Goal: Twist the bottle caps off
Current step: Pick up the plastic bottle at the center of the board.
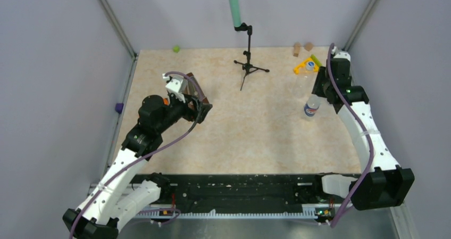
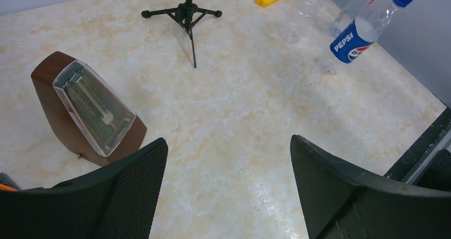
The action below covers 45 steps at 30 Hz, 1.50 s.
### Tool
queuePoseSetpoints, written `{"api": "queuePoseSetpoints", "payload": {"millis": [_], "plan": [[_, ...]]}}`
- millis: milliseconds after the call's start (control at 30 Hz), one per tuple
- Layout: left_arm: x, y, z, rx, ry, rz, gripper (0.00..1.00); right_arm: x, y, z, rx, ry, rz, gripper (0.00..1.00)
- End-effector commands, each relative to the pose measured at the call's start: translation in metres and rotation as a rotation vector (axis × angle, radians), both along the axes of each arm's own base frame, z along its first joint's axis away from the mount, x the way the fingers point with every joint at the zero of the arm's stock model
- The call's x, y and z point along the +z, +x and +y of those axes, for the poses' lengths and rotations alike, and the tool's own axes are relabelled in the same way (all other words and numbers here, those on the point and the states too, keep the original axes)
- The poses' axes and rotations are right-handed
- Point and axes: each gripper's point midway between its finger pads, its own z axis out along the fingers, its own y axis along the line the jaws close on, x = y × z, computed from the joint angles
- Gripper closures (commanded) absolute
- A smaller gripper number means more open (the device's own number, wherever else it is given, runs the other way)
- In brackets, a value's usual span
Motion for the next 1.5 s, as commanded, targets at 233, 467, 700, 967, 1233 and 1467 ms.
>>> {"api": "queuePoseSetpoints", "payload": {"millis": [233,467,700,967,1233,1467], "plan": [[0.017,0.003,0.001,0.016,-0.012,-0.037,0.13,0.005,-0.001,-0.003,-0.002,0.002,-0.018,0.58],[0.016,0.004,0.002,0.026,-0.017,-0.030,0.13,-0.002,-0.001,-0.004,-0.003,0.000,0.001,0.67],[0.015,0.004,0.000,0.024,-0.040,-0.030,0.13,0.002,-0.004,-0.002,0.002,0.007,-0.008,0.84],[0.021,0.018,0.009,0.131,-0.108,-0.039,0.02,0.027,-0.006,0.051,0.259,0.188,-0.082,0.98],[0.037,0.002,-0.029,-0.123,-0.164,-0.110,0.03,0.040,-0.045,0.133,0.684,0.483,-0.102,1.00],[0.029,-0.024,-0.085,-0.526,-0.193,0.076,0.07,0.053,-0.088,0.181,1.008,0.658,-0.138,1.00]]}}
